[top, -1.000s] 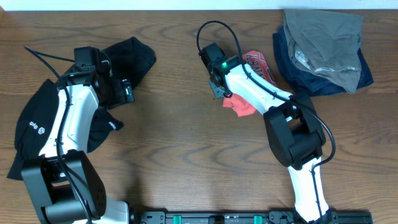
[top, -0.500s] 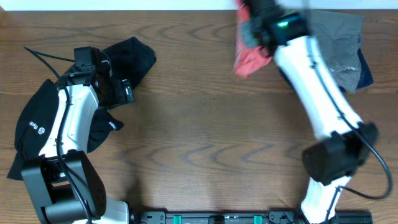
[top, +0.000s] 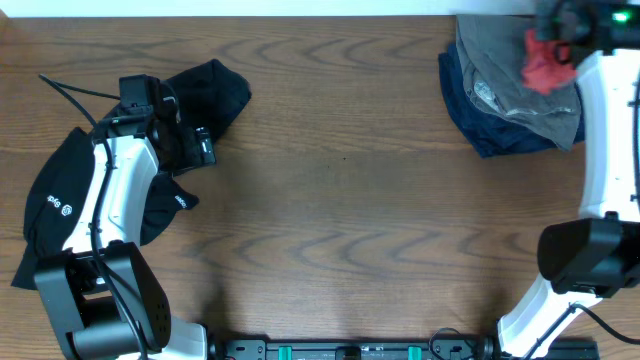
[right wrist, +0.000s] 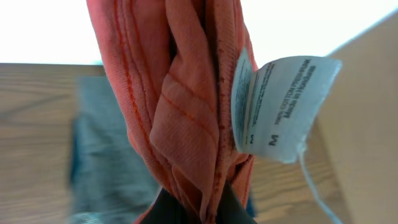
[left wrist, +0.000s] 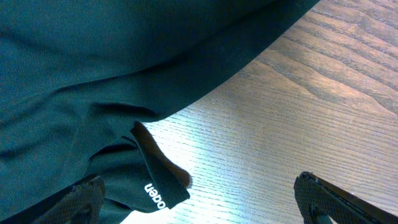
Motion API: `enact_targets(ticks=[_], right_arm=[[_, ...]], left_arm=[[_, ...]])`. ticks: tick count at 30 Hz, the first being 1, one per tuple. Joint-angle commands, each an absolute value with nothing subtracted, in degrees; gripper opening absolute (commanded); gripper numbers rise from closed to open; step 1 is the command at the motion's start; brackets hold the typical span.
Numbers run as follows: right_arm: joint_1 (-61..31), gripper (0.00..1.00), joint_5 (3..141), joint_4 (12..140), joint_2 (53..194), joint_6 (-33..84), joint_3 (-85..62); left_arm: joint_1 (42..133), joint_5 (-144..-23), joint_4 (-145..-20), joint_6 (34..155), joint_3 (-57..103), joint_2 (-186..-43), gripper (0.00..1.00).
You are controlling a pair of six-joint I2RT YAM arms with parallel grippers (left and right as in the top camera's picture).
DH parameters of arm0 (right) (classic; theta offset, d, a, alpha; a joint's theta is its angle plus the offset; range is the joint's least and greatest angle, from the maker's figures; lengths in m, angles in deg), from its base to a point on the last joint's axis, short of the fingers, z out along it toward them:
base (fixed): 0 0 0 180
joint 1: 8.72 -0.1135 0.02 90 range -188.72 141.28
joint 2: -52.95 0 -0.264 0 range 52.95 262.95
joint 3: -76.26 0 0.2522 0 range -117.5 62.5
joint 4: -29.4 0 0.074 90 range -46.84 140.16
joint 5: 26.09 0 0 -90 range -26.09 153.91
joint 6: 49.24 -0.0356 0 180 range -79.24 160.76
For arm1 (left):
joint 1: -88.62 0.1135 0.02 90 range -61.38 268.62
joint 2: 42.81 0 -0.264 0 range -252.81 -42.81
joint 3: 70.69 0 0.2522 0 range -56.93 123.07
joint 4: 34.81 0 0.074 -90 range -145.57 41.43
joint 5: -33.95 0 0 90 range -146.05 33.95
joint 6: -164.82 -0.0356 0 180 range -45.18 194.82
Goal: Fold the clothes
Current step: 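Carry the bundle with the right gripper toward the grey clothes stack, then lower the bundle onto the stack and open the right gripper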
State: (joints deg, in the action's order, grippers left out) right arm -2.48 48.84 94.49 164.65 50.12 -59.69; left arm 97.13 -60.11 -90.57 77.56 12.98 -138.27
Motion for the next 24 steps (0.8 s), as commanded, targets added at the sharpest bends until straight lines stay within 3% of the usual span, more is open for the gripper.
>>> enact_targets(ticks=[1,9,24], right_arm=[[-0.3,0.01,49.5,92.7,165.5,56.3,-61.9],[1.0,0.01,49.5,91.3,172.1,62.2,-61.9],[1.3,0.01,45.8,89.8,178.2,62.4,-62.0]], left_arm=[[97.4,-59.4,-90.7,77.0,13.4,-137.1,0.98],[97.3,-59.4,-90.7,77.0,13.4,-137.1,0.98],[97.3,-59.4,-90.0,77.0,13.4,-137.1,0.98]])
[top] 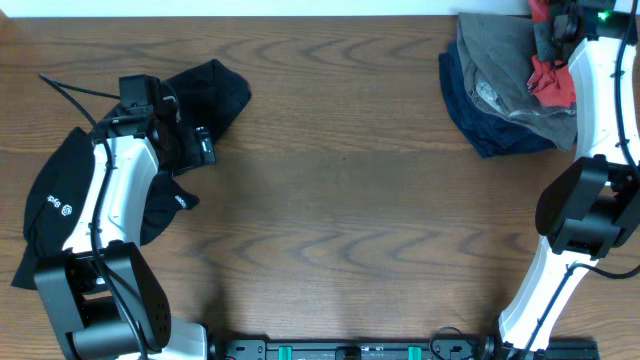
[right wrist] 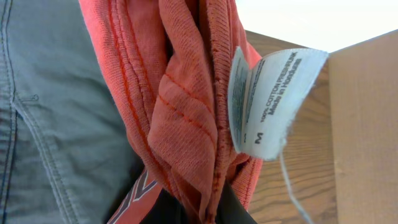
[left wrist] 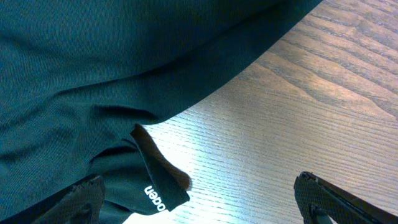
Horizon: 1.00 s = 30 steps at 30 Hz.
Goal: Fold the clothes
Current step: 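Lower the bundle onto the stack and open the right gripper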
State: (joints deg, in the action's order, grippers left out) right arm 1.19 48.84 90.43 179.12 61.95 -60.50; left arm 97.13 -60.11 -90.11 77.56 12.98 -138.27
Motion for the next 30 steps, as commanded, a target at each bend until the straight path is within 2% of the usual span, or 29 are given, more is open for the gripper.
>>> enact_targets(ticks=[1,16,30], right_arm=[[1.5,0.01,45.5,89.7,177.7,62.5,-62.1],[11.3,0.01,51.7,89.5,172.5,63.8,-62.1],[10.7,0.01,61.4,87.5,174.3,64.2,-62.0]], left_arm=[[97.3,-59.4,-90.0,77.0,13.4,-137.1,0.98],[97.3,-59.4,-90.0,77.0,13.4,-137.1,0.98],[97.3,-59.4,-89.9,77.0,13.4,-137.1,0.98]])
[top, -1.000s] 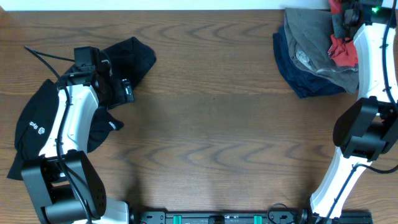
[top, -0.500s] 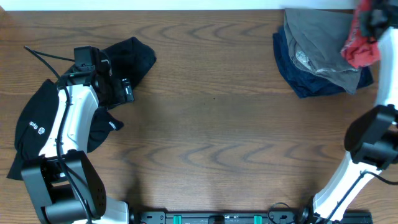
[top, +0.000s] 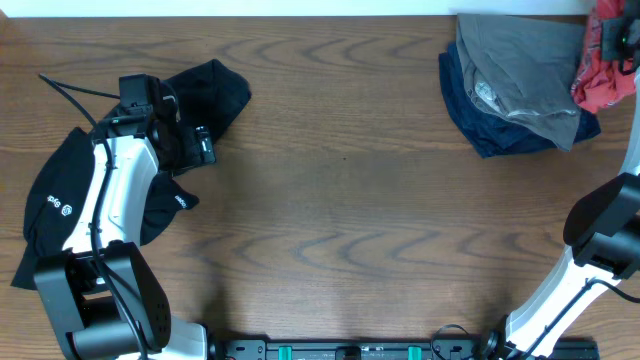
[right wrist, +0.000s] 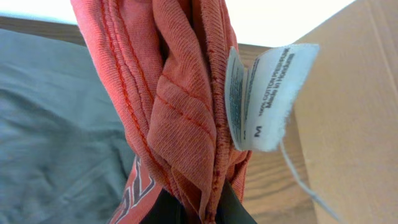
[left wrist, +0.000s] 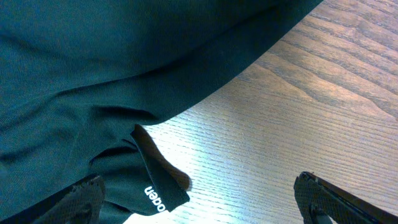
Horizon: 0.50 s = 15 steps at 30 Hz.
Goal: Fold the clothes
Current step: 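Lower the bundle onto the stack and open the right gripper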
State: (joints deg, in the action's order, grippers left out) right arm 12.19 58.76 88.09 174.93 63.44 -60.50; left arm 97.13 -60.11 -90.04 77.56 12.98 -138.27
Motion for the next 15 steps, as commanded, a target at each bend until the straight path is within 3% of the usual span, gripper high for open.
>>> enact_targets(ticks=[1,12,13,15], right_arm=[[10.2,0.01,61.4,87.5,175.0,64.2,-62.0],[1.7,0.01,61.1,87.8,180.7,63.9,-62.0],[0.5,0.17,61.1,87.9,181.2,63.3,-62.0],[-0.9,0.18,61.2,88.2,181.7,61.7,-62.0]], left_arm=[[97.3,-59.4,-89.9,77.0,13.4,-137.1,0.98],[97.3,-59.4,-89.9,77.0,13.4,-137.1,0.98],[97.3,-59.4,-89.9,77.0,13.4,-137.1,0.98],[97.3,-59.4,-89.9,77.0,13.4,-137.1,0.98]])
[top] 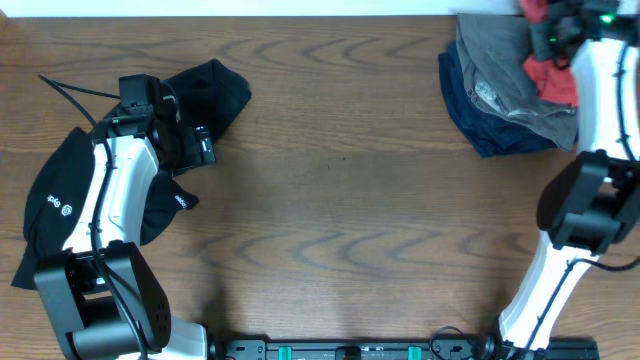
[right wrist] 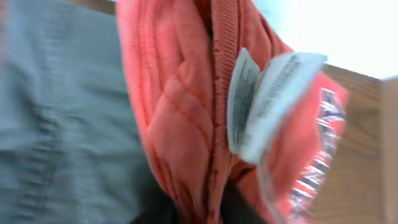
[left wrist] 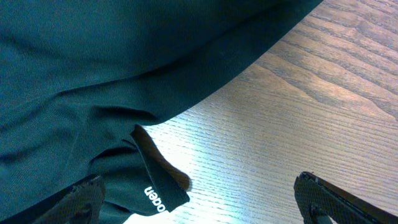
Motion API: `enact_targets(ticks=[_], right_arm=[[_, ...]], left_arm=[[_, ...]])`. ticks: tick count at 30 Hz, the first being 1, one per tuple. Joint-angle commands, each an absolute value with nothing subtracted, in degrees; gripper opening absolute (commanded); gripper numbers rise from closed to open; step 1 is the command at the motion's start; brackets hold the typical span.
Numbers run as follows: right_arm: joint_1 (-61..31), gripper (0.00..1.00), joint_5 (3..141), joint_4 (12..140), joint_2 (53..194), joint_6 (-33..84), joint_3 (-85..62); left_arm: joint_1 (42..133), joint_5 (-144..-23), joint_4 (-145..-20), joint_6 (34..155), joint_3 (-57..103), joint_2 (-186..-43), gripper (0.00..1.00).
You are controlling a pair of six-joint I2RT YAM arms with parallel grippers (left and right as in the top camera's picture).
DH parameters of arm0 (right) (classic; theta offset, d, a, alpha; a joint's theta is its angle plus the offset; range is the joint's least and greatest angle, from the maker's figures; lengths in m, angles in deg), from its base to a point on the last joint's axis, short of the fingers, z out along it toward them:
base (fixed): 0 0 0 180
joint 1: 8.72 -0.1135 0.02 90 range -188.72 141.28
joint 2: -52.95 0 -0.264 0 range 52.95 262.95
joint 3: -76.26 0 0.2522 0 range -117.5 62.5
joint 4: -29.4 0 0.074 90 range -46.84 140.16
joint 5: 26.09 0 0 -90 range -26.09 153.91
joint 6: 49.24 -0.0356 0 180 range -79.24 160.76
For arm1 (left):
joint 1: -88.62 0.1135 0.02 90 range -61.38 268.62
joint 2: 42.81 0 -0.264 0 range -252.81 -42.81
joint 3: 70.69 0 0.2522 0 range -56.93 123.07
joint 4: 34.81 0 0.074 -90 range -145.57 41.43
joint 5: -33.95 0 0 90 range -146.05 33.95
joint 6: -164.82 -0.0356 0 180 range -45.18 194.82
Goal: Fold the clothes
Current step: 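Lower the bundle onto the stack and open the right gripper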
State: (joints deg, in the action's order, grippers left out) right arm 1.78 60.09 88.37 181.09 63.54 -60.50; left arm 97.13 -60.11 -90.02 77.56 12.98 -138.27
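A red garment (top: pixel 553 78) with a white size label (right wrist: pixel 261 106) hangs bunched from my right gripper (right wrist: pixel 199 208), which is shut on it above the far-right pile. That pile has a grey garment (top: pixel 505 65) lying on a navy one (top: pixel 478 120). A black garment (top: pixel 205 95) with white lettering (left wrist: pixel 155 199) lies at the far left, partly under my left arm. My left gripper (left wrist: pixel 199 202) stands open low over the wood beside the black cloth, one finger (left wrist: pixel 78 199) over the cloth, the other (left wrist: pixel 329 199) over bare wood.
The wooden table (top: pixel 340 200) stretches between the two arms. More black cloth (top: pixel 55 210) lies along the left edge under my left arm. The white wall runs along the table's far edge.
My right gripper, still shut on the red garment, has moved left from the table's far-right edge back over the grey and navy pile. The left arm has not moved.
My right gripper held the red garment over the grey pile, stayed over its right side, then hung at the table's right edge by a cardboard-coloured surface. Now it is over the pile again. My left gripper stayed open by the black cloth throughout.
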Motion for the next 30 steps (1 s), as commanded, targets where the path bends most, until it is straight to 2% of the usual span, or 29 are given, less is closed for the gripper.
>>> enact_targets(ticks=[1,2,3,7,8,11,12,13,22,30], right_arm=[[-1.7,0.11,61.3,88.4,182.2,60.5,-62.0],[-2.5,0.04,61.5,88.6,182.5,60.0,-62.0],[-3.4,0.04,61.7,88.9,182.9,60.0,-62.0],[-6.4,0.19,61.8,89.5,183.7,59.8,-61.9],[-7.1,0.27,61.8,89.4,183.7,59.8,-61.9],[-8.2,0.67,61.4,89.2,183.7,59.8,-61.9],[-8.4,0.86,60.7,89.2,183.7,59.4,-62.0],[-8.5,0.98,59.8,89.3,183.7,58.7,-62.0],[-6.8,0.99,59.7,91.7,178.2,51.0,-62.1],[-0.1,0.99,63.4,99.1,176.8,36.2,-60.8]], left_arm=[[97.4,-59.4,-89.9,77.0,13.4,-137.1,0.98],[97.4,-59.4,-89.9,77.0,13.4,-137.1,0.98],[97.4,-59.4,-89.9,77.0,13.4,-137.1,0.98],[97.4,-59.4,-89.8,77.0,13.4,-137.1,0.98],[97.4,-59.4,-89.8,77.0,13.4,-137.1,0.98],[97.4,-59.4,-89.8,77.0,13.4,-137.1,0.98],[97.4,-59.4,-89.9,77.0,13.4,-137.1,0.98],[97.4,-59.4,-89.9,77.0,13.4,-137.1,0.98],[97.3,-59.4,-89.4,77.0,13.4,-137.1,0.98],[97.3,-59.4,-89.4,77.0,13.4,-137.1,0.98]])
